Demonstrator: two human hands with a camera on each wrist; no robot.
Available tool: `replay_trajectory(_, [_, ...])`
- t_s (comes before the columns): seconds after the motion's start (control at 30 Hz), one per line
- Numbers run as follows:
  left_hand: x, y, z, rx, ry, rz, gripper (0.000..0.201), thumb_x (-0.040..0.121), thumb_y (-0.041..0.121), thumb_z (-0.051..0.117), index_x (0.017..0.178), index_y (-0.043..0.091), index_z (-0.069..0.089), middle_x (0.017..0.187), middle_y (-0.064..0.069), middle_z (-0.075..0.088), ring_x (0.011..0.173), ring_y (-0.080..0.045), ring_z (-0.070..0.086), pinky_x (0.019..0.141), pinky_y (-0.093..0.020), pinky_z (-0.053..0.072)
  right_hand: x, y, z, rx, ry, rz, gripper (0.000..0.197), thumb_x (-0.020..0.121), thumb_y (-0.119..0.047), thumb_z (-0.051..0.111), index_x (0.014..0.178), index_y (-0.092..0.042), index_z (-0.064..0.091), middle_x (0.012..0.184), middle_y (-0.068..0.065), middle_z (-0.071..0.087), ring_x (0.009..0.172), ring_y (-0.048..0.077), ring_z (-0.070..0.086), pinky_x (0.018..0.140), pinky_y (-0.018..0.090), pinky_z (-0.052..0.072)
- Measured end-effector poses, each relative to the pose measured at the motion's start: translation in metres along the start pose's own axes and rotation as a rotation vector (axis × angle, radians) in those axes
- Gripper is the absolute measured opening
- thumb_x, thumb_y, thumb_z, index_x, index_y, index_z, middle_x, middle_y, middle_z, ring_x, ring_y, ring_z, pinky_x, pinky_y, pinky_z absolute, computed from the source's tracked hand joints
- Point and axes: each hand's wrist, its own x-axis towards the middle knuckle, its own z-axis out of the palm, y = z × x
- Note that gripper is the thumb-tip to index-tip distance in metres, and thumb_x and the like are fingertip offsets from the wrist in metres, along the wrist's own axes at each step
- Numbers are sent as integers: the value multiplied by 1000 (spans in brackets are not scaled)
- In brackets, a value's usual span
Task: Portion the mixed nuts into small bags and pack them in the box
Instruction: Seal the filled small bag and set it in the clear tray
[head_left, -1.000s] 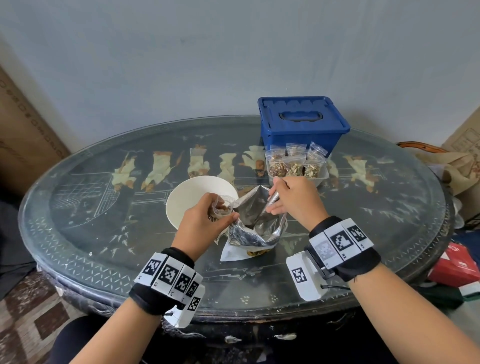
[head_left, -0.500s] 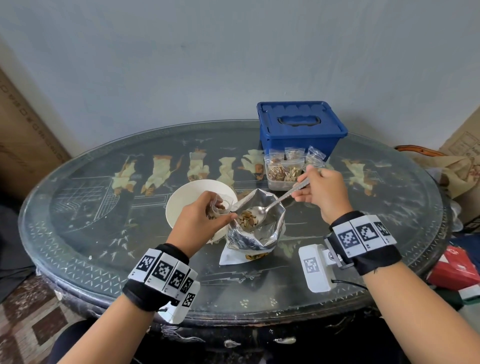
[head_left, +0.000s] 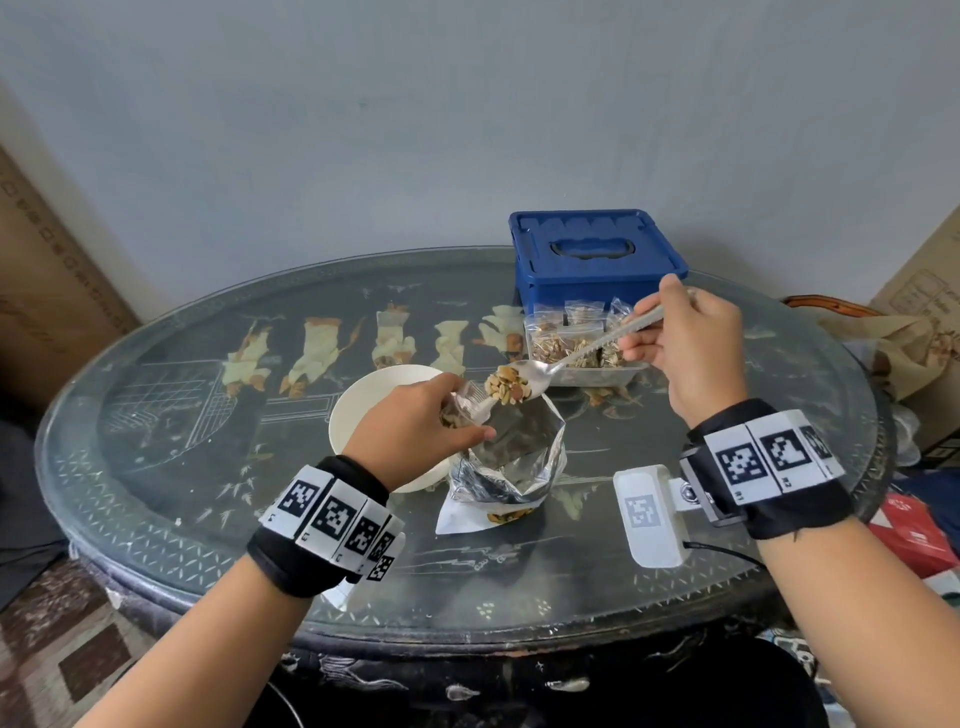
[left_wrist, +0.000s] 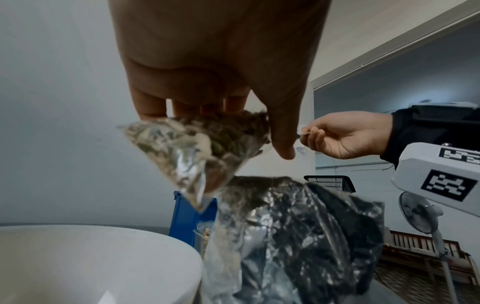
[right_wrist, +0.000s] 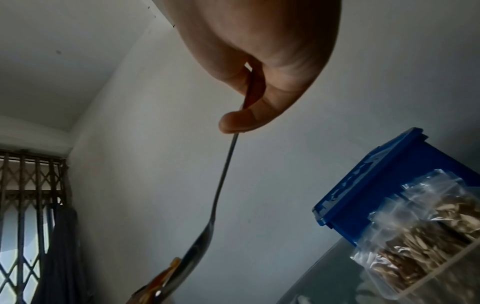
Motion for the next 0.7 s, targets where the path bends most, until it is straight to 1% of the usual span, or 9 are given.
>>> replay_trajectory(0.13, [3, 6, 1, 26, 35, 16, 58, 76, 51, 67, 120, 16, 53, 82, 9, 52, 75, -9, 48, 57, -13, 33, -4, -4, 8, 10, -21, -24, 39, 100, -24, 41, 69, -7, 57, 51, 5, 60, 39, 14, 57, 40, 22, 47])
replay_trajectory(0.23, [3, 9, 1, -9, 28, -3, 58, 75, 51, 68, 120, 15, 53, 83, 8, 53, 75, -9, 49, 56, -7, 32, -9, -6, 15, -27, -45, -60, 39, 100, -24, 41, 68, -9, 57, 58, 10, 60, 40, 13, 58, 41, 22, 48])
replay_trajectory(0.3, [3, 10, 0, -44, 26, -26, 58, 75, 49, 69, 119, 16, 52, 85, 7, 55, 76, -12, 52, 59, -10, 36, -14, -10, 19, -57, -67, -106, 38, 100, -24, 41, 70, -8, 57, 59, 11, 60, 40, 14, 58, 41, 21, 48])
replay_trajectory(0.37, [3, 10, 0, -100, 27, -46, 52, 75, 46, 71, 114, 17, 52, 78, 8, 55, 73, -16, 56, 55, -15, 39, -20, -15, 24, -99, -96, -174, 37, 100, -24, 41, 72, -6, 58, 58, 10, 61, 42, 15, 60, 42, 21, 49])
replay_trajectory(0.43, [1, 9, 1, -186, 51, -50, 42, 74, 42, 73, 102, 19, 53, 72, 10, 55, 67, -24, 61, 53, -23, 45, -27, -21, 29, -138, -135, -270, 36, 100, -24, 41, 74, -5, 59, 56, 6, 62, 44, 18, 62, 44, 26, 52])
replay_trajectory(0.5, [0, 7, 2, -261, 85, -61, 39, 73, 40, 75, 97, 17, 53, 70, 9, 57, 61, -25, 61, 52, -24, 46, -34, -25, 34, -156, -185, -391, 35, 99, -23, 43, 73, -6, 59, 54, 4, 62, 46, 19, 63, 47, 32, 54])
replay_trajectory(0.57, [0, 4, 4, -303, 121, -64, 39, 73, 37, 76, 93, 14, 53, 69, 9, 56, 55, -13, 57, 50, -17, 44, -39, -28, 38, -176, -227, -533, 32, 99, -22, 44, 73, -8, 58, 55, 0, 61, 47, 14, 63, 48, 35, 54])
replay_trajectory(0.63, [-1, 3, 4, -323, 165, -66, 33, 73, 34, 76, 83, 16, 49, 65, 11, 51, 53, 1, 51, 52, -10, 40, -42, -30, 41, -192, -252, -669, 29, 98, -23, 45, 76, -10, 59, 58, -6, 60, 49, 9, 63, 48, 33, 53])
replay_trajectory(0.7, [-4, 4, 4, -332, 210, -53, 35, 74, 30, 76, 72, 23, 41, 61, 12, 44, 54, 11, 47, 54, -7, 37, -43, -32, 42, -186, -262, -758, 30, 96, -25, 43, 79, -9, 62, 58, -2, 60, 50, 8, 64, 48, 29, 53])
